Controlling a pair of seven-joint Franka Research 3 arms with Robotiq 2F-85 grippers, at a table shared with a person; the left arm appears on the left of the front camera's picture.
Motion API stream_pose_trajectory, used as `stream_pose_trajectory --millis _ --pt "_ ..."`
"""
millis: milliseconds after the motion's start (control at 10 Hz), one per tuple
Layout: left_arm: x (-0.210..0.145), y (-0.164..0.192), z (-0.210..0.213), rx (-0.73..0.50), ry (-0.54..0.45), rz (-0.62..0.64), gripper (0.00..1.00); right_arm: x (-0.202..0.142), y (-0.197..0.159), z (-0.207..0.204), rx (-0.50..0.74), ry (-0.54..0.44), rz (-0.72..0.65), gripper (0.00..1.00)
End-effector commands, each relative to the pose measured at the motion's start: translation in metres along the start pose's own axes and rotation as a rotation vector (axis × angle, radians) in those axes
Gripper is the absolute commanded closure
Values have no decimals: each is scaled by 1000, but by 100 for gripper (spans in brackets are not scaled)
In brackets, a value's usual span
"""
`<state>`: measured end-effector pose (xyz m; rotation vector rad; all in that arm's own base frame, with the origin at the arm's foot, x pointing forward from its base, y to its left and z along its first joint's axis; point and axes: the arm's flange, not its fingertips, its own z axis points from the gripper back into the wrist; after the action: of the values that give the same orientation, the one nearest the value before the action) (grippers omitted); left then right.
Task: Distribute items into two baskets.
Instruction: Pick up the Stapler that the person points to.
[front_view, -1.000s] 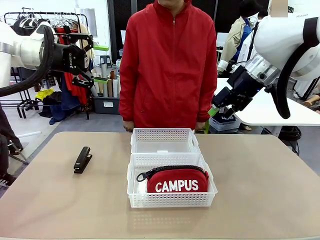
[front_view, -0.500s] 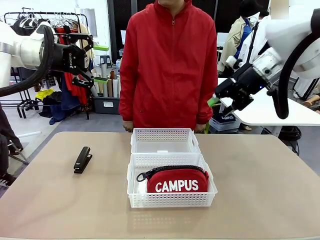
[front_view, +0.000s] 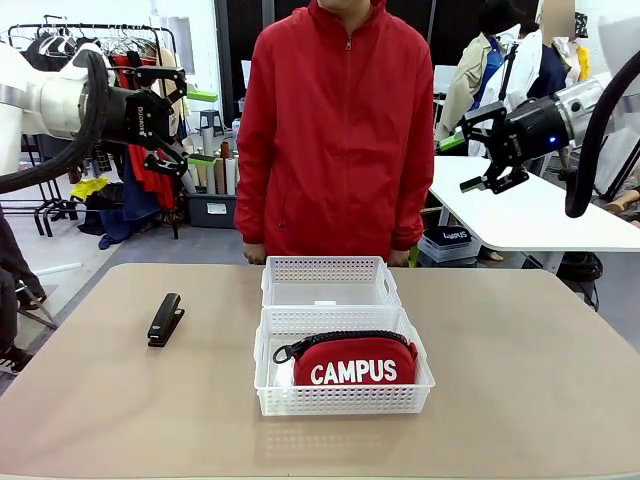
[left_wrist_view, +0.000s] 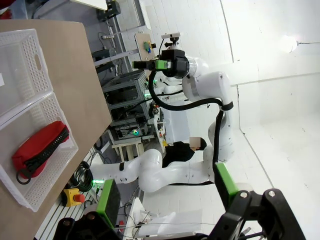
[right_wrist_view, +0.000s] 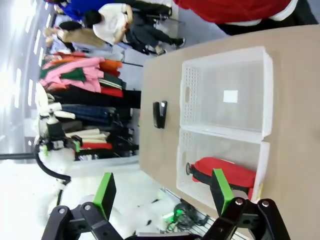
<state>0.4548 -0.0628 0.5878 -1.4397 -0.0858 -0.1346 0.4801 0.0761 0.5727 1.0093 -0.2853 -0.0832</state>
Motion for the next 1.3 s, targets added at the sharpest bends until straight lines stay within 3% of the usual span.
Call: stream_pose_trajectory --millis 0,300,500,1200 --pt "0 -2 1 -4 0 3 0 8 1 4 78 -23 -108 0" --pt "0 -2 1 -4 0 3 0 15 -7 22 202 -55 -144 0" --pt "0 -2 1 -4 0 3 0 20 -11 33 291 -26 -216 0" --pt "0 -2 1 -4 0 3 0 27 -1 36 539 12 -102 0"
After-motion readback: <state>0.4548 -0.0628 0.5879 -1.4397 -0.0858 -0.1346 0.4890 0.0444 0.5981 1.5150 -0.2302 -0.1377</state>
